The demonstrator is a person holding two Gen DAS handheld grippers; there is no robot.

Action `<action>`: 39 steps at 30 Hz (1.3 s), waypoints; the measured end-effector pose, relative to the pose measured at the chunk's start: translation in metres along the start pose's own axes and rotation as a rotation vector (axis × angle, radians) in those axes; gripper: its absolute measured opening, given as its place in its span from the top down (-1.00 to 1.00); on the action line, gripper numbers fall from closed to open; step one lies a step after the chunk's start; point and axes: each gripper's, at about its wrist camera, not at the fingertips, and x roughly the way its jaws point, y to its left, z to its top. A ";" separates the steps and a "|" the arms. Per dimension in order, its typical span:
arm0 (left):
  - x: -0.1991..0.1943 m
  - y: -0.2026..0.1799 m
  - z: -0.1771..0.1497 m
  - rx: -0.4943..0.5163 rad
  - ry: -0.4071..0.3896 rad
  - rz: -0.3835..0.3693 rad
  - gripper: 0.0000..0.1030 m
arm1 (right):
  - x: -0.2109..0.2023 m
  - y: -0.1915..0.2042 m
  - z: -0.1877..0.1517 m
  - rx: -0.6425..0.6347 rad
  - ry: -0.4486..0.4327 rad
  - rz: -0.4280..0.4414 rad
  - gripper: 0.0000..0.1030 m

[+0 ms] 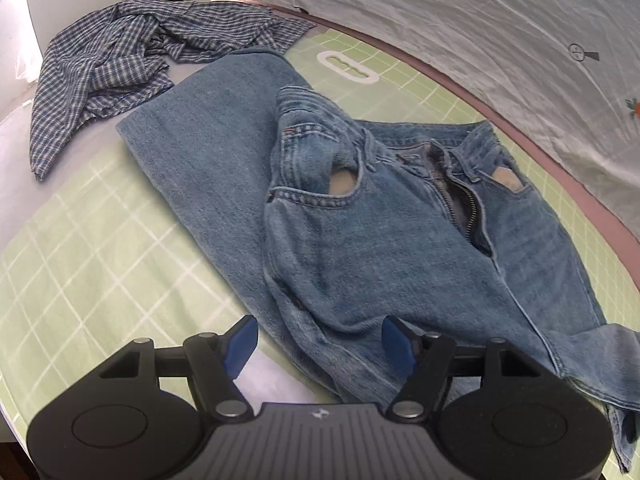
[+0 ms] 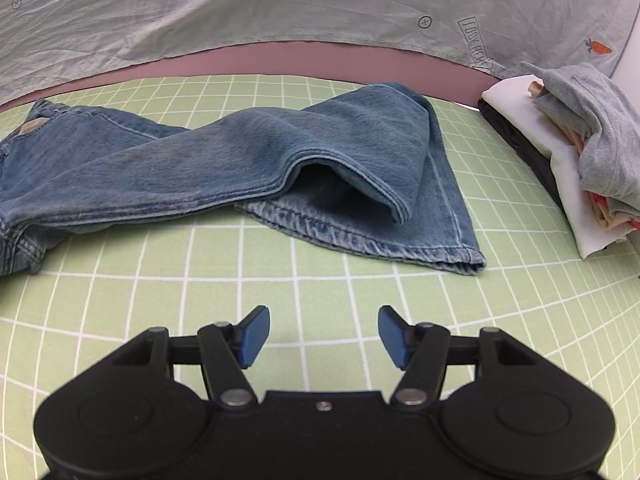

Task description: Fold clothes

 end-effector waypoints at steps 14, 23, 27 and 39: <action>-0.010 -0.052 -0.036 0.125 0.025 -0.140 -0.60 | -0.013 -0.014 -0.034 0.047 0.038 0.025 -0.33; 0.008 -0.081 -0.039 0.196 -0.002 -0.017 0.50 | -0.005 -0.036 -0.033 0.085 0.031 0.031 -0.33; -0.004 -0.102 -0.038 0.252 -0.037 -0.076 0.65 | -0.001 -0.050 -0.036 0.128 0.029 0.019 -0.33; -0.049 -0.221 -0.075 0.473 -0.058 -0.432 0.69 | 0.003 -0.087 -0.045 0.250 0.025 -0.038 -0.32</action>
